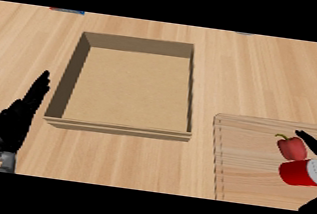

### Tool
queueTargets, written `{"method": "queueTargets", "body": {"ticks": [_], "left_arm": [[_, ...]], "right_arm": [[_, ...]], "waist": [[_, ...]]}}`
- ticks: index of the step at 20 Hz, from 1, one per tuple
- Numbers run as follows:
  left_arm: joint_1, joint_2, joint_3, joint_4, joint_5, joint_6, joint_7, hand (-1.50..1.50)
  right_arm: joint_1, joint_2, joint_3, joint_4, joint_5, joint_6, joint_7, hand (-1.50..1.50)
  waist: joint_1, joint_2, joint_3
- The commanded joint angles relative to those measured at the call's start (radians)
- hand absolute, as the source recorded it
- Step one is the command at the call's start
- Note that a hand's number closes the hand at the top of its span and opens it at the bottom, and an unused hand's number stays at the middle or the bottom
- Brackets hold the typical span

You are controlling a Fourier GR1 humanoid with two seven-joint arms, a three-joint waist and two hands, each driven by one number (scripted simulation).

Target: Pick the can from the cutting board and place it in the cardboard box

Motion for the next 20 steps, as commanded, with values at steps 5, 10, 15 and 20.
{"method": "queueTargets", "body": {"ticks": [5,10,15,20], "left_arm": [[0.039,-0.063,-0.038,-0.091,-0.066,0.025,0.041,0.00],[-0.004,-0.044,0.034,0.011,-0.032,-0.012,-0.020,0.00],[-0.010,-0.034,0.044,0.032,-0.038,-0.028,-0.032,0.00],[-0.062,-0.068,-0.040,0.006,-0.053,-0.048,-0.027,0.00]], "right_arm": [[0.037,0.067,0.016,0.069,0.082,-0.036,-0.071,-1.50],[-0.005,0.045,-0.001,0.037,0.146,-0.065,-0.113,1.50],[0.029,0.053,-0.015,0.028,0.240,-0.223,-0.166,1.50],[-0.323,0.008,0.160,0.162,0.289,-0.174,-0.334,1.50]], "waist": [[0.000,0.000,0.000],[-0.001,0.000,0.000],[-0.004,0.000,0.000],[0.130,0.031,0.005]]}}
